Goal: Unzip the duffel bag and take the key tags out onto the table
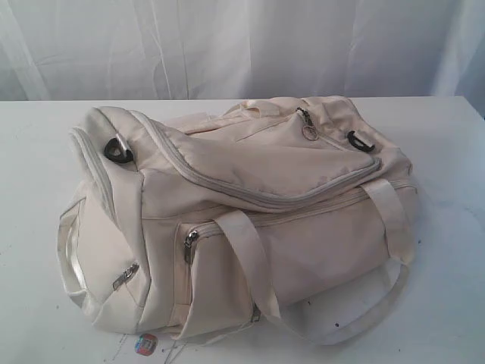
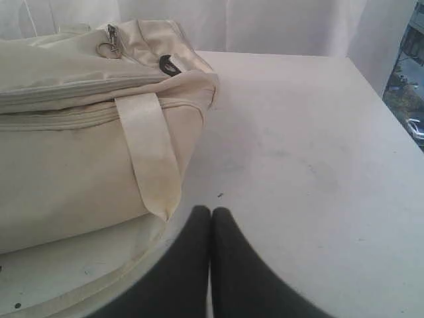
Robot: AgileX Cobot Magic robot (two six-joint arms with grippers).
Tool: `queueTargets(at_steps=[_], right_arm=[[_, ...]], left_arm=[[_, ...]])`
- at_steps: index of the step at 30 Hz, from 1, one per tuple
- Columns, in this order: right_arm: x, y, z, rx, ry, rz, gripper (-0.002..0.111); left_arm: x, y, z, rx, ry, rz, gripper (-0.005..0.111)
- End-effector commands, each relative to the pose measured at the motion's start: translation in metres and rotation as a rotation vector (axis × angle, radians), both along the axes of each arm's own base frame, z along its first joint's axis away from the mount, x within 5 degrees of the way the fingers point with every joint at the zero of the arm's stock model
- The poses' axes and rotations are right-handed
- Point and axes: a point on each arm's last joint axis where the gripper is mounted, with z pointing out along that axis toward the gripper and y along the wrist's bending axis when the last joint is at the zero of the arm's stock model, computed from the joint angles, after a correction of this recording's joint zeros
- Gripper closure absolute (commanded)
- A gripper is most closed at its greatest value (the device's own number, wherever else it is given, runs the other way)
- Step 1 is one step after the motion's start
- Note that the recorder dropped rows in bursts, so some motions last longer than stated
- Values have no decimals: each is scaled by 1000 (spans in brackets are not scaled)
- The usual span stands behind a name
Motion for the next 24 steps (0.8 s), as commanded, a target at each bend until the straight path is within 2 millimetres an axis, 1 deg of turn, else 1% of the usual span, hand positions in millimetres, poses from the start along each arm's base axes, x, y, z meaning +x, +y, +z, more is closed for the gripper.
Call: queueTargets(at_steps=[1, 24], right_arm=[[0, 0, -1, -2, -3, -3, 108], [0, 0, -1, -2, -3, -3, 108]], left_arm=[[0, 0, -1, -6, 1, 1, 106], [0, 0, -1, -6, 1, 1, 106]])
